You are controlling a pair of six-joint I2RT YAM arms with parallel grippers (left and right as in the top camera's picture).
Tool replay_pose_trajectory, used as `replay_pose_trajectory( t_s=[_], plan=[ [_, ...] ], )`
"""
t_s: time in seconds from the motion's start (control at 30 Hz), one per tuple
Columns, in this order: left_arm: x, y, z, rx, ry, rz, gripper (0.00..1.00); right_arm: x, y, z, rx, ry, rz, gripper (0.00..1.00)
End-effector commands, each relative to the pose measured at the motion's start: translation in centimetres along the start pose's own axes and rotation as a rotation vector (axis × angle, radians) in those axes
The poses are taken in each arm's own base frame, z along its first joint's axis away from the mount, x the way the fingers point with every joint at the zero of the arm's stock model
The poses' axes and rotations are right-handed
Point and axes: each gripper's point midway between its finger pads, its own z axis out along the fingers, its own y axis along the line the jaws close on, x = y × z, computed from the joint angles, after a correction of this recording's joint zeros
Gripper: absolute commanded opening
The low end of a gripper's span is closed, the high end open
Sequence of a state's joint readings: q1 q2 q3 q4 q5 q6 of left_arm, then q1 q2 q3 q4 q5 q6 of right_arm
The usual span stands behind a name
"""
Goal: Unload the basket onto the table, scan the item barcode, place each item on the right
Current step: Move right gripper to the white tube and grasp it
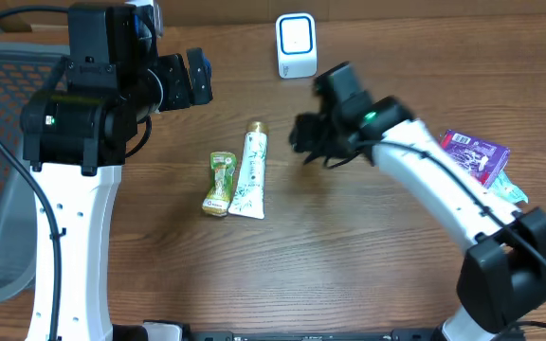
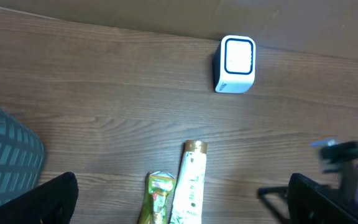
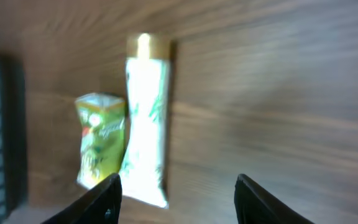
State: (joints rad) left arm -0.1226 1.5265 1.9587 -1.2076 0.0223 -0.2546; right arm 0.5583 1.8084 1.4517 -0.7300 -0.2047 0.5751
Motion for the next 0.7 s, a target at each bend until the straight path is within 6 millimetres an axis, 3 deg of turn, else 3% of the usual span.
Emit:
replay_pose_trajectory(
  t_s=[0.0,0.17,0.3,0.5,0.67],
  plan=[
    [-0.2,0.0,0.0,-0.004,-0.005,0.017,1.0,2.2,1.6,2.5,-0.016,0.023,0.024,0.58],
    [-0.2,0.0,0.0,-0.004,-0.005,0.017,1.0,5.0,3.1,7.3,-0.071,0.127,0.002,0.58],
    [-0.2,0.0,0.0,-0.004,-0.005,0.017,1.0,6.7,2.7,9.8,-0.095,0.211,0.029,0.55],
    [-0.2,0.0,0.0,-0.004,-0.005,0.017,0.99,7.6,2.1,11.6,-0.089,0.252,0.064,0.49],
    [-0.2,0.0,0.0,-0.004,-0.005,0.017,0.99,7.7,1.9,11.6,-0.078,0.251,0.065,0.29]
  ],
)
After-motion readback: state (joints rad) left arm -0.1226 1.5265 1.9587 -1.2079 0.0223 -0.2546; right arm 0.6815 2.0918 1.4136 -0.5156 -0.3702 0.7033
